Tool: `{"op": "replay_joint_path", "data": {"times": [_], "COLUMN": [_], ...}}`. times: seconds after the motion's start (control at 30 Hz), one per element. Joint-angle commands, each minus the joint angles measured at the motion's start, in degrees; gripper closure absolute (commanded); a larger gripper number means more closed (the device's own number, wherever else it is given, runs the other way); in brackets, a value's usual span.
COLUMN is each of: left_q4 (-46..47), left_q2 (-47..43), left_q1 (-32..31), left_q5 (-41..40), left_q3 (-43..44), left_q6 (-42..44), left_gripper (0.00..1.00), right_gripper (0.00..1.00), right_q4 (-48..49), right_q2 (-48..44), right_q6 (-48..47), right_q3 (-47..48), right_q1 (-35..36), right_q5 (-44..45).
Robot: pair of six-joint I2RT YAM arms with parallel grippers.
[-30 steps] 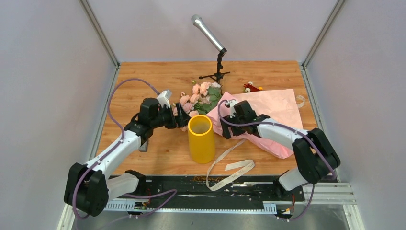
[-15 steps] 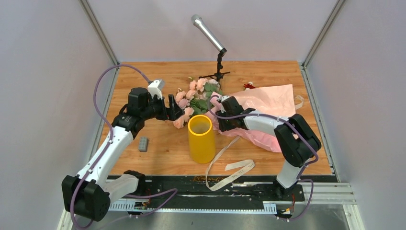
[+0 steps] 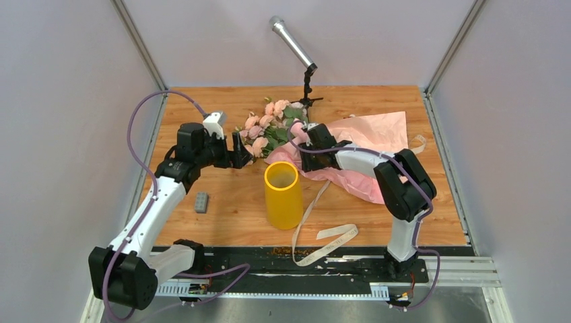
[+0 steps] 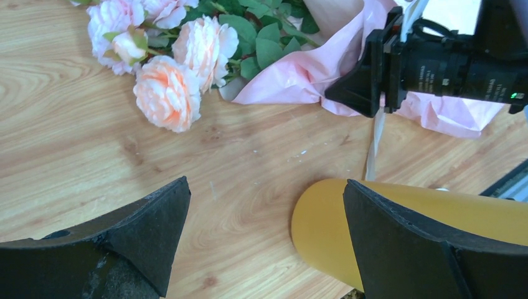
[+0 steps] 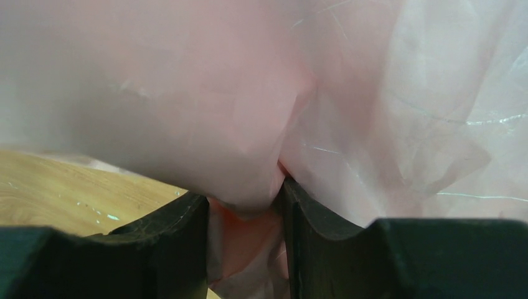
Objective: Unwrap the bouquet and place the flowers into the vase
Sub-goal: Unfold the wrapping paper at the center of the board.
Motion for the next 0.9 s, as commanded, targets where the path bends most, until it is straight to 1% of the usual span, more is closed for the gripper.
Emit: {"op": "replay_joint_path", "data": {"times": [0.0,0.07,0.17,0.3,0.43,0.5,0.7,0.87], "left_q4": [-1.15,-2.46,-4.17,-4.91,-4.40,-4.68,-4.84,-5.02], "left_q2": [-1.88,-2.47,-3.05,-3.63,-4.36,-4.52,-4.67,-5.24], "left_q1": [0.60,0.60,0.60,0.60,0.60,0.60,0.60,0.60], "left_q5": [-4.05,-5.76,-8.87,-13.52,-17.40,-18.17,-18.91,-18.83], "left_q3": [2.83,3.86,5.18,5.21,3.60,3.28,2.81,2.13], "left_q6": [3.17,4.04,5.44,7.26,8.48,8.82,9.26,9.32], "left_gripper": [0.00,0.00,0.00,0.00,0.00,0.00,0.00,0.00], "right_gripper": [0.58,0.55,0.45,0.27,0.18,0.16,0.13,0.14], "right_q4": [3.59,3.60,3.06,0.79,-2.77,-4.56,-7.74,-8.02], "right_q2": [1.17,0.26,-2.79,-10.12,-18.16,-22.34,-31.83,-36.68], "right_q6": [-1.16,-2.02,-3.34,-5.07,-6.39,-6.37,-4.68,-1.74], "right_q3": [4.01,4.46,4.34,3.08,0.17,-1.63,-9.36,-16.92], "right_q1": [-1.34,-1.57,-2.03,-3.47,-5.97,-8.65,-20.01,-30.73], "right_q5": [-3.68,-6.73,-10.69,-15.49,-16.60,-17.09,-17.50,-18.49]}}
